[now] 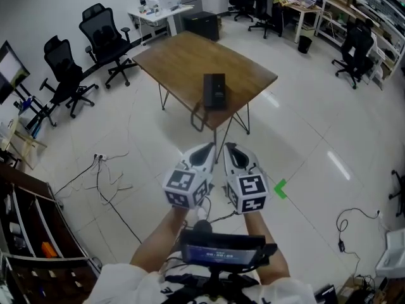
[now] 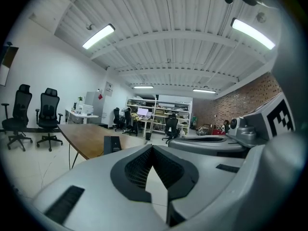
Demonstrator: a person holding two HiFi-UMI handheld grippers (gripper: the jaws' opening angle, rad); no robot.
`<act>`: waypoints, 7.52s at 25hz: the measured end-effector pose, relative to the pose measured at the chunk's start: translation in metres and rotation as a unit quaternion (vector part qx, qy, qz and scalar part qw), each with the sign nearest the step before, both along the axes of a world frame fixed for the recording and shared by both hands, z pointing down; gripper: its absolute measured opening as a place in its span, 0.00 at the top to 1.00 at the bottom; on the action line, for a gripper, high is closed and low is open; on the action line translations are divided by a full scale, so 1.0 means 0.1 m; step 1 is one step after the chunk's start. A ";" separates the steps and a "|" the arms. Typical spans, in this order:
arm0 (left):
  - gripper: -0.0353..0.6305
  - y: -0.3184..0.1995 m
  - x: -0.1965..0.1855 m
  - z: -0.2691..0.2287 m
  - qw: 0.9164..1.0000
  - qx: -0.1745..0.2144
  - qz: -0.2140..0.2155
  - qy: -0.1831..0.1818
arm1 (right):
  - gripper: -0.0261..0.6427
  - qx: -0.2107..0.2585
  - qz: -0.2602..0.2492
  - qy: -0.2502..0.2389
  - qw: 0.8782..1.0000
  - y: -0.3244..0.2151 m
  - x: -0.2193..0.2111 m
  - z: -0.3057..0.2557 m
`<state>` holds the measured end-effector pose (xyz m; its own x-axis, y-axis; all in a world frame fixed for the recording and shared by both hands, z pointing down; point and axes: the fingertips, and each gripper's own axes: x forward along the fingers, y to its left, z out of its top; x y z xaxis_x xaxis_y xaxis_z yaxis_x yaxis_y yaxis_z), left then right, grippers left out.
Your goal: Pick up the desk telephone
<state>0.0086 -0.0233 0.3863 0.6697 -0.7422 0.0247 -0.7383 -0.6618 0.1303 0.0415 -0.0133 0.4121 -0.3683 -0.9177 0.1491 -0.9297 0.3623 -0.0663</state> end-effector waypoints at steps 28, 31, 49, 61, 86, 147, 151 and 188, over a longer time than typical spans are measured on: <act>0.94 -1.48 -0.19 0.07 0.999 -0.021 0.040 0.030 | 0.96 -0.023 0.038 0.031 0.999 -1.40 -0.22 0.04; 0.94 -1.60 -0.23 0.08 0.998 -0.021 0.043 0.034 | 0.90 -0.029 0.038 0.035 0.998 -1.51 -0.26 0.07; 0.80 -1.98 -0.13 0.25 0.997 -0.030 0.063 0.027 | 0.81 -0.039 0.047 0.028 0.998 -1.90 -0.13 0.20; 0.71 -2.53 -0.03 0.53 0.996 -0.061 0.059 -0.001 | 0.74 -0.066 0.023 0.011 0.997 -2.40 0.12 0.45; 0.55 -3.74 -0.06 1.85 0.971 -0.231 0.061 0.010 | 0.66 -0.194 -0.078 -0.106 0.972 -3.36 0.64 1.46; 0.65 -4.10 0.39 2.12 0.909 -0.349 0.209 0.092 | 0.61 -0.318 -0.232 -0.256 0.883 -4.11 0.35 1.93; 0.65 -4.06 0.36 2.02 0.914 -0.335 0.211 0.091 | 0.61 -0.292 -0.234 -0.251 0.893 -4.07 0.33 1.81; 0.65 -3.20 -0.02 0.38 0.953 -0.122 0.263 0.088 | 0.61 -0.096 -0.223 -0.155 0.958 -3.25 -0.02 0.23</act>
